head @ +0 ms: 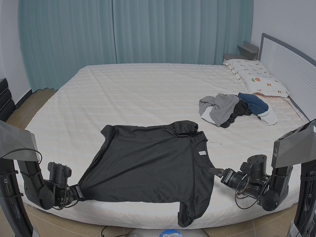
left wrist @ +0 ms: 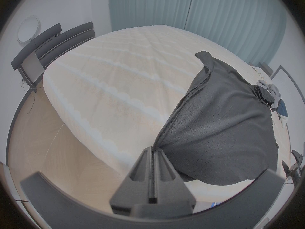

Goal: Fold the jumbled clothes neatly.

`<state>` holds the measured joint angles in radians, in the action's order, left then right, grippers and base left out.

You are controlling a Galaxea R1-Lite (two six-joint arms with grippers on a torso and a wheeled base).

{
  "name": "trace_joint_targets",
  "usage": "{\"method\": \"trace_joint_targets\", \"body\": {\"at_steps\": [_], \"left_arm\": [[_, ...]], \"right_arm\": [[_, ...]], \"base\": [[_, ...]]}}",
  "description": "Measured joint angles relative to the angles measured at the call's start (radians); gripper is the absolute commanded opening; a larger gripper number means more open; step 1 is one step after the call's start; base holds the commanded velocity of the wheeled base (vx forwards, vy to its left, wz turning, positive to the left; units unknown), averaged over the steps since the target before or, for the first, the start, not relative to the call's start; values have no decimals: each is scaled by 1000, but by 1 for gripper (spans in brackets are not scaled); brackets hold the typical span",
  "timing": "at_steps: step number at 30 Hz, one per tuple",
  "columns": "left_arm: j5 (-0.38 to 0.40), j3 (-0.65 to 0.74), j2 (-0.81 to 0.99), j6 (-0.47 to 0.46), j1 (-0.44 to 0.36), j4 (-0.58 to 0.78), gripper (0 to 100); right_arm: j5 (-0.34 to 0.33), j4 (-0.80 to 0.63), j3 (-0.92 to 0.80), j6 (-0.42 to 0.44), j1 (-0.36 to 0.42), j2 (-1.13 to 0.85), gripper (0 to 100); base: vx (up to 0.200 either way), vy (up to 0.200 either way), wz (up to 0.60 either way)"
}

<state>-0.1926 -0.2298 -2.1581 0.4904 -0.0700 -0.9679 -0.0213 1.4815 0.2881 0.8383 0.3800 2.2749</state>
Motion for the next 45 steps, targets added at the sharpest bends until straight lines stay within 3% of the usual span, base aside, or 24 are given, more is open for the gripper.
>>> {"method": "trace_joint_targets", "body": {"at_steps": [13,14,21,30,39,45], "left_arm": [[-32,9,36,-16,10,73,0],[-31,9,40,-17,10,82,100],[-20,0,61,-17,10,85,100],[65,-1,132,-13,2,55,100],[76,-32,183,45,4,54,100],[111,-43,186,51,18,58,100]], "right_arm": [[0,0,0,0,-3,0,100],[0,0,0,0,-3,0,100],[-1,0,0,0,-3,0,100],[-1,0,0,0,-3,0,100],[-1,0,0,0,-3,0,100],[-1,0,0,1,-2,-1,100]], "base": [[0,0,0],[0,0,0],[0,0,0],[0,0,0],[0,0,0],[0,200,0]]}}
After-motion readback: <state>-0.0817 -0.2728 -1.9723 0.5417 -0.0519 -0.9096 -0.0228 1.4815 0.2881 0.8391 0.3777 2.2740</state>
